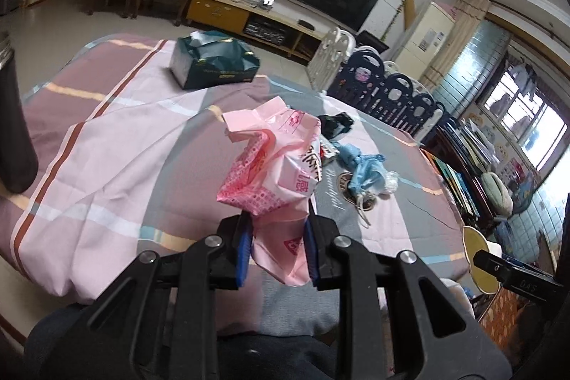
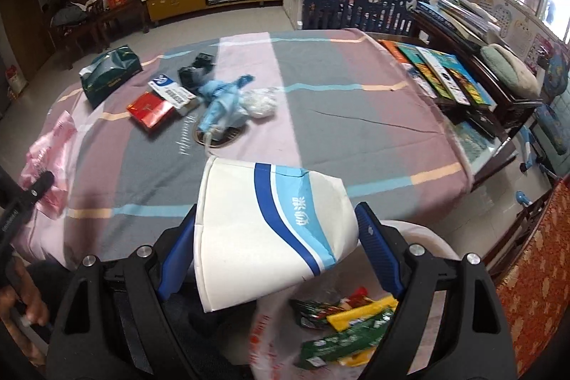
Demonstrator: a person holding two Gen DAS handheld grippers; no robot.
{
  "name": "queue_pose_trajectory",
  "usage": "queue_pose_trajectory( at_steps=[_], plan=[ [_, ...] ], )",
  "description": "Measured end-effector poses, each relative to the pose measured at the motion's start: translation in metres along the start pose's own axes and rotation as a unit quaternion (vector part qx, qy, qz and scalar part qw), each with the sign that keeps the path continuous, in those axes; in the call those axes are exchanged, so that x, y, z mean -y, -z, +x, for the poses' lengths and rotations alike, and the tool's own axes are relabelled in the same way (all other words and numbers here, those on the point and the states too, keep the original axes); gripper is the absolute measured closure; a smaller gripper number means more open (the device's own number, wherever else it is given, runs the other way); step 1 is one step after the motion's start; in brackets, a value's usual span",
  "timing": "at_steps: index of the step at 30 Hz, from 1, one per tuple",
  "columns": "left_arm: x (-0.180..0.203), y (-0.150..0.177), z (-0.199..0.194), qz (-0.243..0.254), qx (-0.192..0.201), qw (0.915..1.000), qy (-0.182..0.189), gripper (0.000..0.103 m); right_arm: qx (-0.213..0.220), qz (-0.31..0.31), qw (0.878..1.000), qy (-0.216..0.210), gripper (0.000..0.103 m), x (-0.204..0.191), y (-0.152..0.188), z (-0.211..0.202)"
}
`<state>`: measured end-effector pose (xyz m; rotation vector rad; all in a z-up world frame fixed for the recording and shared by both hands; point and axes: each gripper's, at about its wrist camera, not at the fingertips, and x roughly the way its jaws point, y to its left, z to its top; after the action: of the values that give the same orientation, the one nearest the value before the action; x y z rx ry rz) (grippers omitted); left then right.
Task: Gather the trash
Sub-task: 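Drop the paper cup and pink bag into the white basket with both tools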
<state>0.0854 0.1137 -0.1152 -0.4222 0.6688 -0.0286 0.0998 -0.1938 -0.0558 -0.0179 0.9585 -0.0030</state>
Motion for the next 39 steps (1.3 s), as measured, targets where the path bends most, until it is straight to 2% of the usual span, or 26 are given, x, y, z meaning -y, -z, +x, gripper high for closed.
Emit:
queue_pose_trajectory(
  at_steps=[2, 5, 7, 11, 14, 16, 20, 21, 22, 23, 24, 26, 28, 30, 32, 36, 37, 39],
  plan=[
    [0.017, 0.001, -0.005, 0.021, -0.002, 0.9995, 0.023, 0.077, -0.012, 0.014, 1.000, 0.019, 0.020, 0.033, 0.016, -0.004],
    [0.045, 0.008, -0.007, 0.039, -0.022, 0.9967, 0.068, 0.077, -0.041, 0.037, 0.998, 0.023, 0.020, 0.072, 0.039, -0.001],
    [0.068, 0.020, -0.007, 0.047, -0.045, 0.9921, 0.107, 0.077, -0.065, 0.057, 0.996, 0.016, 0.020, 0.094, 0.056, 0.006],
    [0.111, 0.044, 0.002, 0.065, -0.098, 0.9798, 0.162, 0.077, -0.140, 0.066, 0.988, -0.019, 0.020, 0.113, 0.083, 0.034],
    [0.146, 0.070, 0.015, 0.089, -0.151, 0.9665, 0.187, 0.077, -0.105, 0.103, 0.989, -0.032, 0.020, 0.136, 0.081, 0.027],
    [0.172, 0.090, 0.025, 0.117, -0.186, 0.9546, 0.201, 0.077, -0.075, 0.155, 0.984, -0.041, 0.015, 0.161, 0.075, 0.019],
    [0.213, 0.124, 0.043, 0.173, -0.243, 0.9269, 0.227, 0.077, -0.030, 0.245, 0.969, -0.032, 0.013, 0.208, 0.069, 0.004],
    [0.225, 0.134, 0.049, 0.186, -0.261, 0.9166, 0.238, 0.076, -0.023, 0.263, 0.964, -0.028, 0.013, 0.218, 0.070, 0.001],
    [0.231, 0.140, 0.054, 0.195, -0.272, 0.9100, 0.245, 0.075, -0.019, 0.279, 0.960, -0.026, 0.013, 0.226, 0.070, 0.000],
    [0.239, 0.147, 0.059, 0.206, -0.284, 0.9025, 0.250, 0.067, -0.019, 0.290, 0.957, -0.023, 0.013, 0.232, 0.071, -0.001],
    [0.244, 0.153, 0.063, 0.212, -0.293, 0.8984, 0.248, 0.049, -0.021, 0.296, 0.955, -0.019, 0.013, 0.237, 0.072, -0.001],
    [0.248, 0.160, 0.071, 0.212, -0.309, 0.8951, 0.242, 0.035, -0.025, 0.302, 0.953, -0.014, 0.013, 0.240, 0.073, 0.001],
    [0.243, 0.158, 0.073, 0.198, -0.311, 0.8975, 0.243, 0.031, -0.029, 0.305, 0.952, -0.013, 0.013, 0.240, 0.076, 0.004],
    [0.233, 0.150, 0.074, 0.171, -0.304, 0.9060, 0.240, 0.025, -0.038, 0.304, 0.952, -0.017, 0.013, 0.234, 0.077, 0.010],
    [0.221, 0.139, 0.074, 0.151, -0.293, 0.9143, 0.236, 0.025, -0.045, 0.294, 0.954, -0.024, 0.013, 0.223, 0.076, 0.016],
    [0.187, 0.100, 0.065, 0.111, -0.217, 0.9526, 0.182, 0.025, -0.050, 0.253, 0.966, -0.025, 0.013, 0.191, 0.064, 0.024],
    [0.175, 0.088, 0.063, 0.098, -0.189, 0.9646, 0.155, 0.025, -0.050, 0.241, 0.969, -0.029, 0.013, 0.181, 0.058, 0.027],
    [0.149, 0.065, 0.061, 0.071, -0.151, 0.9808, 0.102, 0.026, -0.049, 0.218, 0.974, -0.036, 0.013, 0.160, 0.045, 0.032]
  ],
)
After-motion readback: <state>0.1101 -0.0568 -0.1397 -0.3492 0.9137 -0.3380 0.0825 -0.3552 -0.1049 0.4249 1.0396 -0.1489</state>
